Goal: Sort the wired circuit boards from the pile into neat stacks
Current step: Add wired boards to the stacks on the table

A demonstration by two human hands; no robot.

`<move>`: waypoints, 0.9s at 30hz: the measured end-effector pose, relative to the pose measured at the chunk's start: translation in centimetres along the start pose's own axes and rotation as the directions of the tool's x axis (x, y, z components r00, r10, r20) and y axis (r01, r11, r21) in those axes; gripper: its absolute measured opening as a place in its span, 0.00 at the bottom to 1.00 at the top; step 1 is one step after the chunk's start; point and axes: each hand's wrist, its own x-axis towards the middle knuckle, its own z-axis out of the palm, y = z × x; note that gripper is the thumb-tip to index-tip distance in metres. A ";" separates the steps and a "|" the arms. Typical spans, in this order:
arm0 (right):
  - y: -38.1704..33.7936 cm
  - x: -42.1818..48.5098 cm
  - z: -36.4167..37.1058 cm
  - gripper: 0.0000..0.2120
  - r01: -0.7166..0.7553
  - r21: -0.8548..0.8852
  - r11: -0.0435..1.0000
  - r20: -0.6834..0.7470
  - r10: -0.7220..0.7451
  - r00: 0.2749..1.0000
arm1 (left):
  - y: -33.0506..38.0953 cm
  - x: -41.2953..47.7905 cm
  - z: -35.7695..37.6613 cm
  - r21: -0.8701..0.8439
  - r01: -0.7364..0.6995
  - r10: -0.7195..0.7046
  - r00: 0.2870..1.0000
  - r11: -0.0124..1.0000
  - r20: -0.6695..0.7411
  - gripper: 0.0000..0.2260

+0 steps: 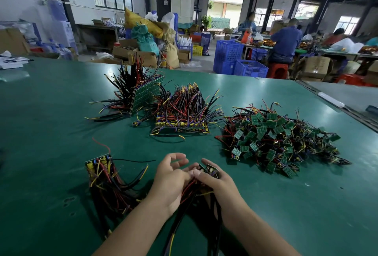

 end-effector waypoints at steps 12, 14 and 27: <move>-1.1 0.6 -0.7 0.18 0.153 0.131 0.979 -0.117 -0.138 0.984 | -0.8 -0.9 0.9 0.406 -0.272 0.268 0.961 0.872 0.069 0.09; -1.7 0.5 -0.8 0.16 0.222 0.102 0.970 -0.116 -0.210 0.971 | -0.7 -1.1 1.0 0.428 -0.183 0.112 0.976 0.885 0.187 0.14; -2.5 0.6 -1.1 0.16 0.342 0.140 0.929 -0.216 -0.309 0.926 | -0.5 -1.8 1.5 0.689 -0.103 -0.331 0.820 0.717 0.467 0.08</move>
